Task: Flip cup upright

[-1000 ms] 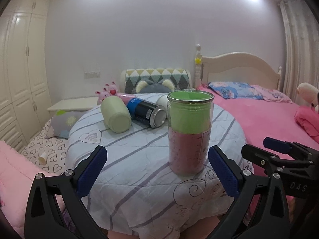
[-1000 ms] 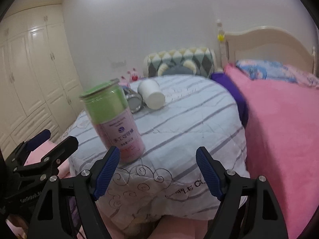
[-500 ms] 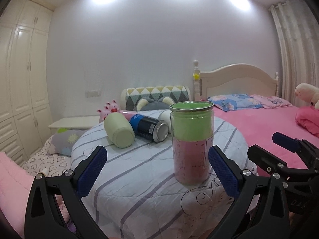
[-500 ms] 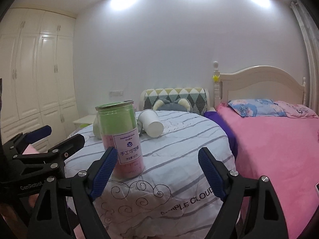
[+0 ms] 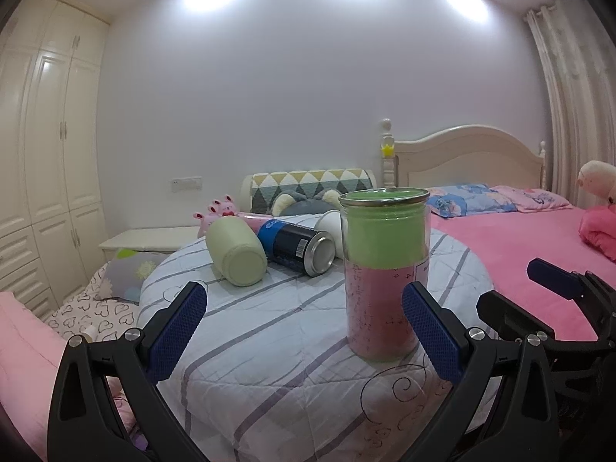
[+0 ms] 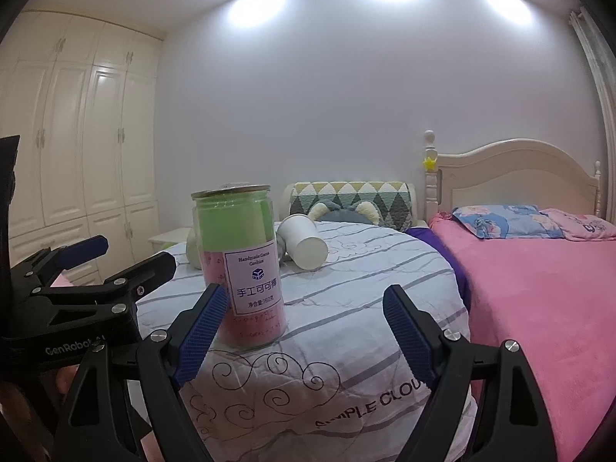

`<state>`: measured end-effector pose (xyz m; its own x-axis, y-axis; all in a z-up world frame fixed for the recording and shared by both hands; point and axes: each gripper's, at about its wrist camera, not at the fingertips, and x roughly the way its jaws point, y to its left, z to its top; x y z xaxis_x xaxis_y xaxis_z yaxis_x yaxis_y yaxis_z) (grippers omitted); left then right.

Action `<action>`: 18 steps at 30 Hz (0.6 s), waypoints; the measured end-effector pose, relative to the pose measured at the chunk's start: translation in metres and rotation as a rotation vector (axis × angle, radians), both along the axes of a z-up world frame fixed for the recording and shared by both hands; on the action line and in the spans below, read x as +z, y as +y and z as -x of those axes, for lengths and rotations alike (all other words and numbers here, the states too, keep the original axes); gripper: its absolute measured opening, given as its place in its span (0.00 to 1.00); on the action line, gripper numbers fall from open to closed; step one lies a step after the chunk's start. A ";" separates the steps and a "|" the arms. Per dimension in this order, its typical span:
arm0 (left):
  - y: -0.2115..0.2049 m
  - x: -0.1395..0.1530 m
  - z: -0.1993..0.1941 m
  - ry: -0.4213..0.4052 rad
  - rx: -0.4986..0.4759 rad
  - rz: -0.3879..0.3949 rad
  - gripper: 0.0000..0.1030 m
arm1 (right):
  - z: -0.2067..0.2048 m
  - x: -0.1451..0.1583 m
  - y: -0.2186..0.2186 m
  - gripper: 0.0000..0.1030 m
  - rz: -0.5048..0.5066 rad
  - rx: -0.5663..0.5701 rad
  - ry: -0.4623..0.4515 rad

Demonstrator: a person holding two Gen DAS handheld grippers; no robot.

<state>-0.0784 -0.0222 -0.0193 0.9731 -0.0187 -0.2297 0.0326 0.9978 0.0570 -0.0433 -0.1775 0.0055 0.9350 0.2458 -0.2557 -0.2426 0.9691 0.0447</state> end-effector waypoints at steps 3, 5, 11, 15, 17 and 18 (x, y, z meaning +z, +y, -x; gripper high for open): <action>-0.001 -0.001 0.000 0.002 -0.006 -0.012 1.00 | 0.002 0.000 -0.001 0.82 -0.004 -0.011 -0.011; -0.001 -0.001 0.000 0.005 -0.006 -0.014 1.00 | 0.002 0.000 -0.002 0.82 -0.009 -0.015 -0.013; -0.002 -0.002 0.000 0.002 -0.005 -0.013 1.00 | 0.002 -0.001 -0.006 0.82 -0.015 -0.018 0.001; -0.004 -0.003 -0.001 0.008 -0.002 -0.012 1.00 | -0.001 -0.002 -0.007 0.82 -0.019 -0.016 0.011; -0.005 -0.003 -0.001 0.010 -0.001 -0.010 1.00 | -0.001 -0.002 -0.008 0.82 -0.017 -0.014 0.015; -0.005 -0.003 -0.001 0.010 -0.001 -0.009 1.00 | -0.001 -0.003 -0.008 0.82 -0.016 -0.015 0.016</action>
